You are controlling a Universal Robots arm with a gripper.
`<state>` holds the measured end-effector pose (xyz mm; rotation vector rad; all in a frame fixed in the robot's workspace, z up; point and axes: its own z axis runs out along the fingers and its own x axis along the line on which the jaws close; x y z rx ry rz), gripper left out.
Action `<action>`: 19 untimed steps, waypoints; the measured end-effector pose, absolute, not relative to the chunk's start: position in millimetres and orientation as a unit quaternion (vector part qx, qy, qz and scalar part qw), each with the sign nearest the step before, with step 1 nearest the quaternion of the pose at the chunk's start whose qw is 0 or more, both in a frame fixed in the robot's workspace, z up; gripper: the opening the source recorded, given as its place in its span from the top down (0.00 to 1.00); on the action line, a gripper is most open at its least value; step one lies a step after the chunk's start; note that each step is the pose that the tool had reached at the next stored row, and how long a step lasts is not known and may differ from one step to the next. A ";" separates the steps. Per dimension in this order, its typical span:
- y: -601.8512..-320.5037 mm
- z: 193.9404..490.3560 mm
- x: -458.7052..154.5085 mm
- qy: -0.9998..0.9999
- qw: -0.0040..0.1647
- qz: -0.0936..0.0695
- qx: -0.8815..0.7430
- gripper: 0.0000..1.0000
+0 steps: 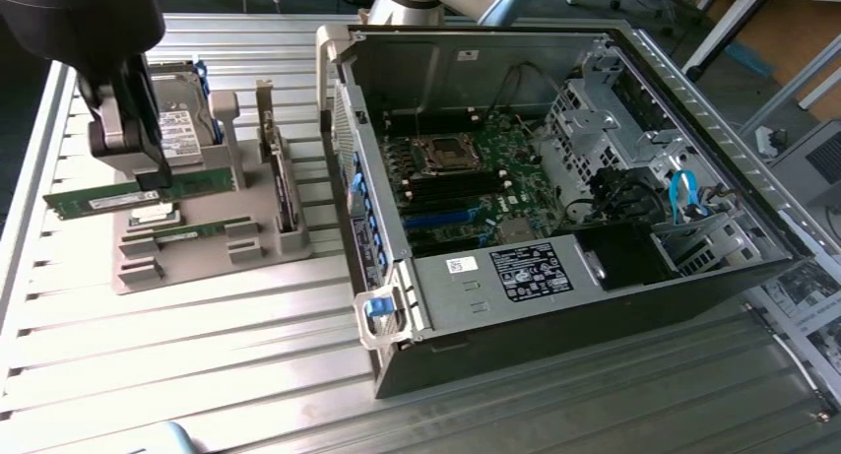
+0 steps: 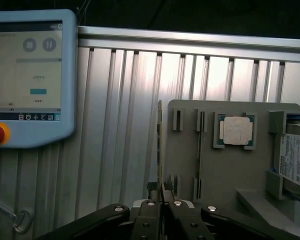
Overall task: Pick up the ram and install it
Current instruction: 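Pick up the ram and move it above insertion slot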
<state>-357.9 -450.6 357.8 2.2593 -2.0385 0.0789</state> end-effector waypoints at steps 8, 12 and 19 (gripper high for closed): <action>-450.6 365.4 -357.9 -0.669 0.052 0.029 0.741 0.88; -450.6 368.2 -357.9 -0.669 0.054 0.030 0.741 0.88; -450.5 373.4 -357.8 -0.668 0.057 0.034 0.741 0.88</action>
